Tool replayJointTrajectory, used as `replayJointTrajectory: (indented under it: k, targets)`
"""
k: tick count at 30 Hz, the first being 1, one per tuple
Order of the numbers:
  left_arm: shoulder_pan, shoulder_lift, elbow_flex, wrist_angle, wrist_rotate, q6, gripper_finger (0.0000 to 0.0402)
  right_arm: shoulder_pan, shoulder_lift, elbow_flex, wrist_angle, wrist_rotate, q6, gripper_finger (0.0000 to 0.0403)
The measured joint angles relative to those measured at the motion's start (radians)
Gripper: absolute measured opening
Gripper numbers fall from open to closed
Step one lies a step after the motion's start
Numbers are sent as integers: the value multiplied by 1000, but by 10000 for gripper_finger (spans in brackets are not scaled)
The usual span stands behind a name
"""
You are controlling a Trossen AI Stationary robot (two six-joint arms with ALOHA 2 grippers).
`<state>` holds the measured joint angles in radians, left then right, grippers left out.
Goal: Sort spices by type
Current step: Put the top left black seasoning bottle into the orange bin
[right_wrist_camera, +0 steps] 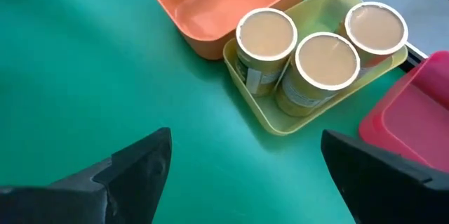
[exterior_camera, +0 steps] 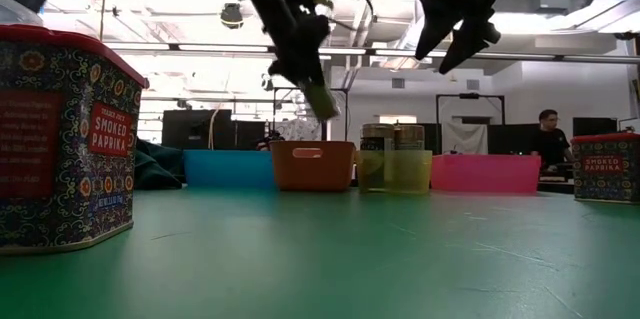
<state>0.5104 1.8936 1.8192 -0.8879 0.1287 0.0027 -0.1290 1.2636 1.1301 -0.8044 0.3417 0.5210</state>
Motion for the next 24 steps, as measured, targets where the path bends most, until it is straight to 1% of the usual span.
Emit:
replayJointTrajectory:
  k: [4, 8, 11, 14, 16, 20, 24]
  targets:
    - [-2, 116, 153, -94, -4, 15, 207, 4, 0, 0, 21, -2, 9, 392]
    - [-4, 252, 320, -198, -68, 77, 207, 4, 0, 0, 24, -3, 14, 392]
    - [20, 338, 437, -255, -95, 88, 207, 4, 0, 0, 24, -3, 24, 392]
    - [48, 405, 521, -290, -114, 82, 208, 4, 0, 0, 24, -3, 34, 392]
    - [60, 438, 539, -300, -131, 80, 208, 4, 0, 0, 24, -3, 43, 392]
    - [68, 479, 528, -332, -137, 82, 208, 4, 0, 0, 24, -3, 55, 392]
    - [67, 484, 522, -343, -152, 95, 215, 4, 0, 0, 24, -3, 51, 392]
